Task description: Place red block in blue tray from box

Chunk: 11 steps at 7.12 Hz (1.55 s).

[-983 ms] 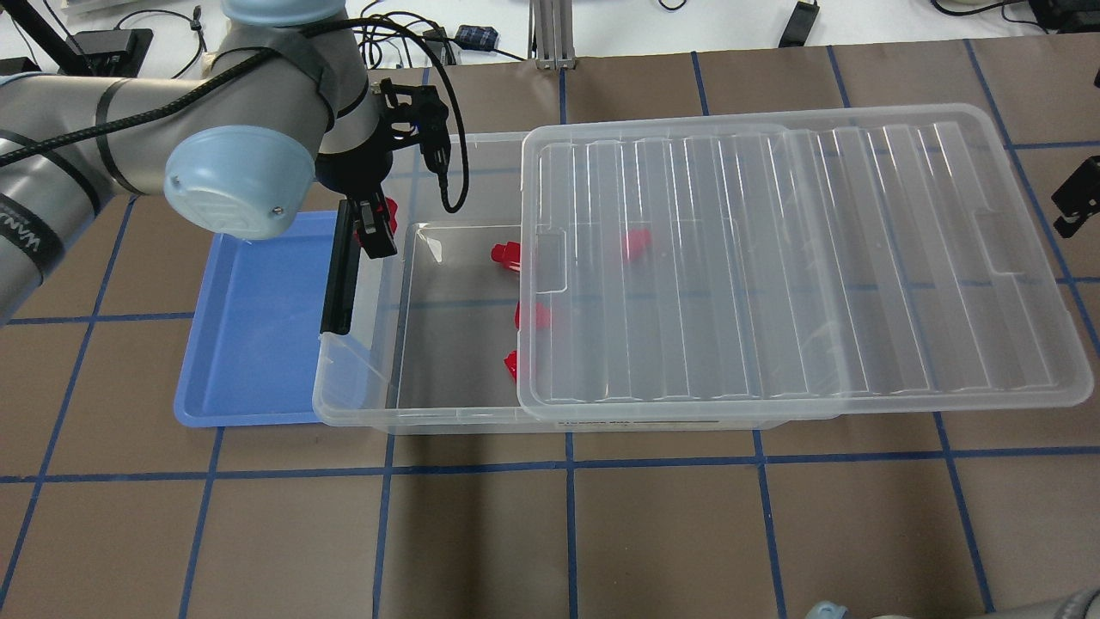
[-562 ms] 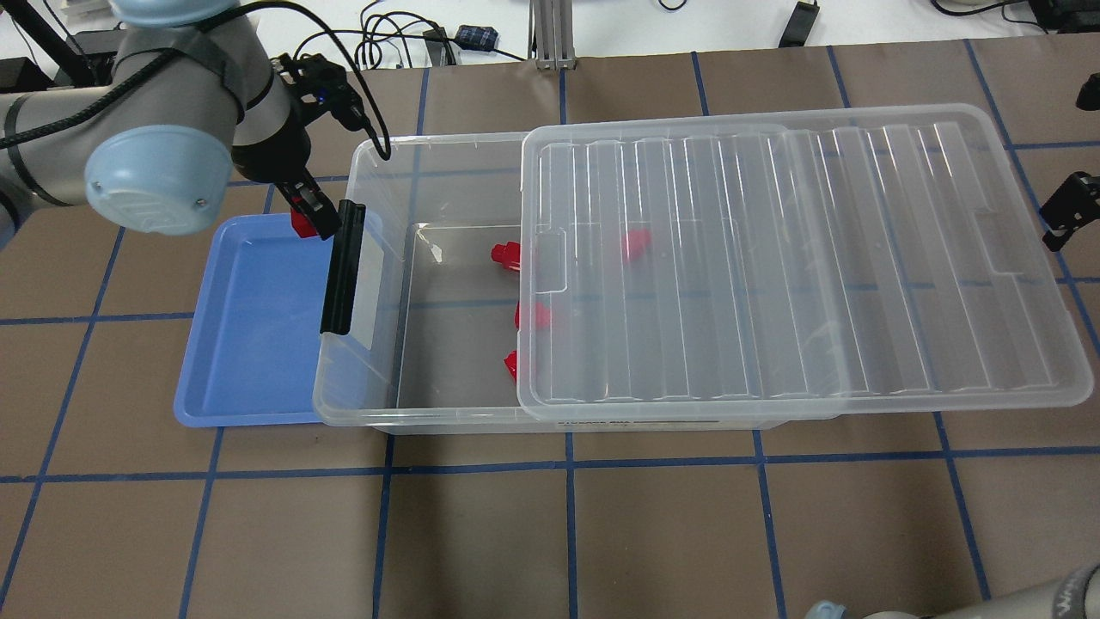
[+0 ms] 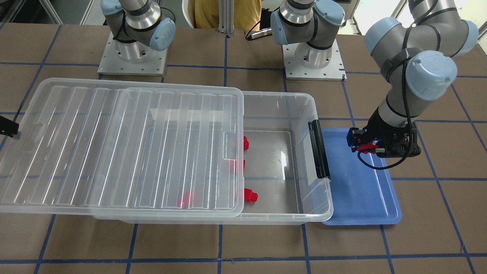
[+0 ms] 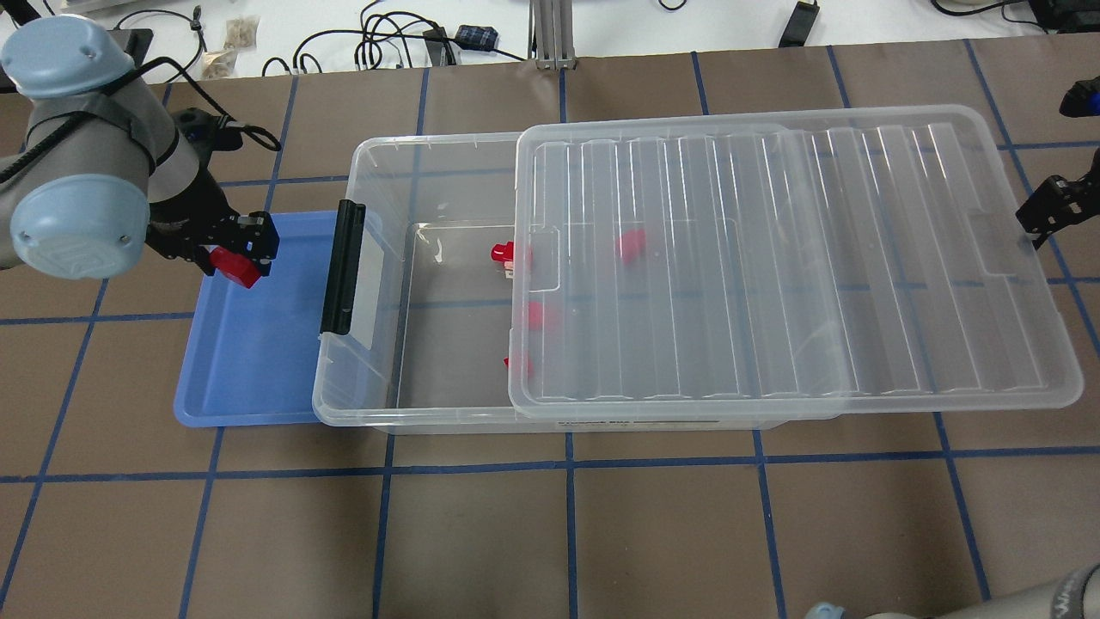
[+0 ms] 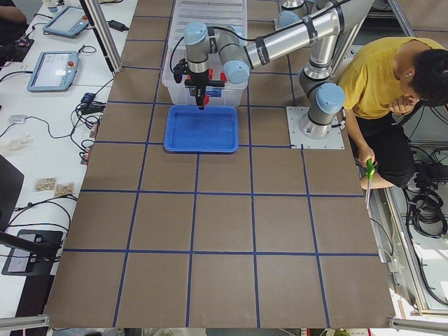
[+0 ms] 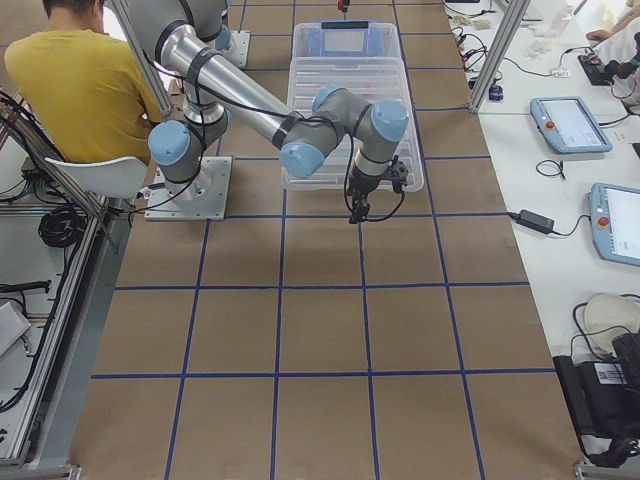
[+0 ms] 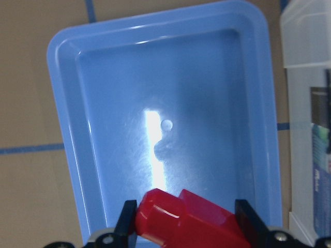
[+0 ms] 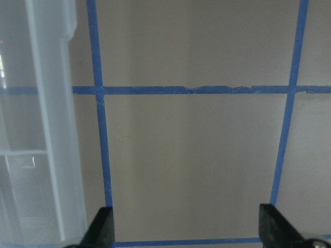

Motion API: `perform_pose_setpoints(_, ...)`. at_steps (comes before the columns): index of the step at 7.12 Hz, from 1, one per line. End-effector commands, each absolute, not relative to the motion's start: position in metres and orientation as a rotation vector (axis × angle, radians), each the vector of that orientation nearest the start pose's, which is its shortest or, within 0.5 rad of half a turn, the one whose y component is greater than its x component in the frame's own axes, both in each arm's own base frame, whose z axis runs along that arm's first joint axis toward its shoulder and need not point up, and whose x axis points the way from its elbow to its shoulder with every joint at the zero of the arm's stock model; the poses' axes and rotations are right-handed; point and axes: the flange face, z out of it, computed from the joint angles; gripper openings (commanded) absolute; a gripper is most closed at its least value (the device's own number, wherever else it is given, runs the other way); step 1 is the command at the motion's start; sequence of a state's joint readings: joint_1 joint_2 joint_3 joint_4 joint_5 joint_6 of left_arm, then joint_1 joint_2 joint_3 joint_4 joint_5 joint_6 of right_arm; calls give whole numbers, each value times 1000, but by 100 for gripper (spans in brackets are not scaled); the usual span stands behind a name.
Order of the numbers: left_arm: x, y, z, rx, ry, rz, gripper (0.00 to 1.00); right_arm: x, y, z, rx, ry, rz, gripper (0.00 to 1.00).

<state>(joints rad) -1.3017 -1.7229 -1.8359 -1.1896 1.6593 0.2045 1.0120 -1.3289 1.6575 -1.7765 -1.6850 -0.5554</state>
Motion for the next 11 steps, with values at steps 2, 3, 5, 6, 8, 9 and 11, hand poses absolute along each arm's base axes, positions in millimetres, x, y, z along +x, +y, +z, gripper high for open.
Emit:
perform_pose_setpoints(2, 42, -525, 262, -238, 3153, 124, 12, -171, -542, 341, 56, 3132, 225, 100)
perform_pose_setpoints(3, 43, -527, 230, -242, 3146, 79, 12, -166, -543, 342, 58, 3133, 222, 100)
perform_pose_setpoints(5, 43, -531, 210, -235, 3147, 71, 13, -139, -551, 342, 77, 3121, 203, 100)
perform_pose_setpoints(6, 44, -532, 211, -232, 3147, 67, 26, -122, -554, 345, 77, 3128, 198, 100)
perform_pose_setpoints(8, 44, -535, 213, -230, 3147, 54, 96, -102, -557, 344, 97, 3127, 200, 100)
perform_pose_setpoints(9, 44, -535, 214, -232, 3146, 52, 100, -90, -558, 342, 113, 3129, 205, 100)
perform_pose_setpoints(11, 40, -544, 251, -204, 3128, -66, 100, -67, -562, 342, 76, 3133, 200, 100)
